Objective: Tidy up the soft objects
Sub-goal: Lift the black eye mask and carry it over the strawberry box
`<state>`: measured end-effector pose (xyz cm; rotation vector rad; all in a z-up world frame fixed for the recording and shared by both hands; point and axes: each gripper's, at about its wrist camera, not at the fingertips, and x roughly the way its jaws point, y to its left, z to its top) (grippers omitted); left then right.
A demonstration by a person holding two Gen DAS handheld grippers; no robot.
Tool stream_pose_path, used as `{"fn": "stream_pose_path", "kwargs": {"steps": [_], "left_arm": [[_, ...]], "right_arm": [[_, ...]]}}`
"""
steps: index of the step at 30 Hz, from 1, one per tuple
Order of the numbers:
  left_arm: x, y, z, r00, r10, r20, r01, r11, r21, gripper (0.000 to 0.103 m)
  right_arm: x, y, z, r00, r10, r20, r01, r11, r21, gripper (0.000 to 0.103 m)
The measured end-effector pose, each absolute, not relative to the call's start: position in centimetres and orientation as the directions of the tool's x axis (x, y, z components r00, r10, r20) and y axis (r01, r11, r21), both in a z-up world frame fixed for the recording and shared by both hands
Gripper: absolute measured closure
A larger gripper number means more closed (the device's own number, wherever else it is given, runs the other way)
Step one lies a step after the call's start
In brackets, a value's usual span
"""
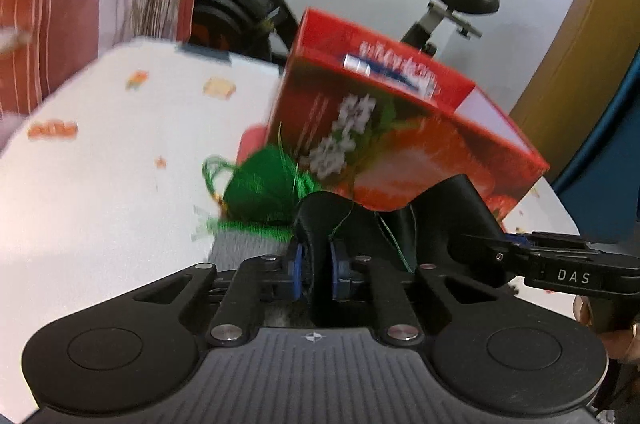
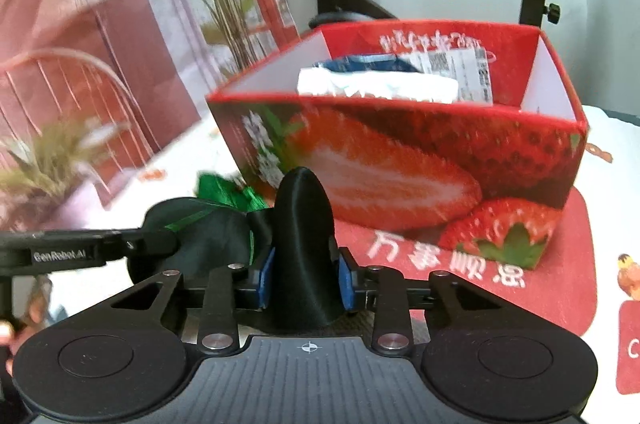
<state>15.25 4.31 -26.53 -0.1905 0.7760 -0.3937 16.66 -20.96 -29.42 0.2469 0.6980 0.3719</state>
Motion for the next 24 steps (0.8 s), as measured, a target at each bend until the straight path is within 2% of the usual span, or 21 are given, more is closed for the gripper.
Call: {"fn": "stream_pose_path", "kwargs": {"steps": [13, 24], "left_arm": [[15.4, 3.8, -17.6, 0.787, -0.435, -0.437, 0.345, 0.898, -0.272, 0.09], [20.3, 1.0, -13.6, 0.842, -0.413, -0.347, 0.367, 0.91, -0.193, 0.09]], "right_arm": [[17.5, -22.7, -21.1, 0.809, 0.429, -0.401, -0.309, 0.891, 0.332, 0.075], [21.2, -23.0, -16.3, 0.881, 0.333, -0.336, -0.281, 0.94, 0.193, 0.075]]}}
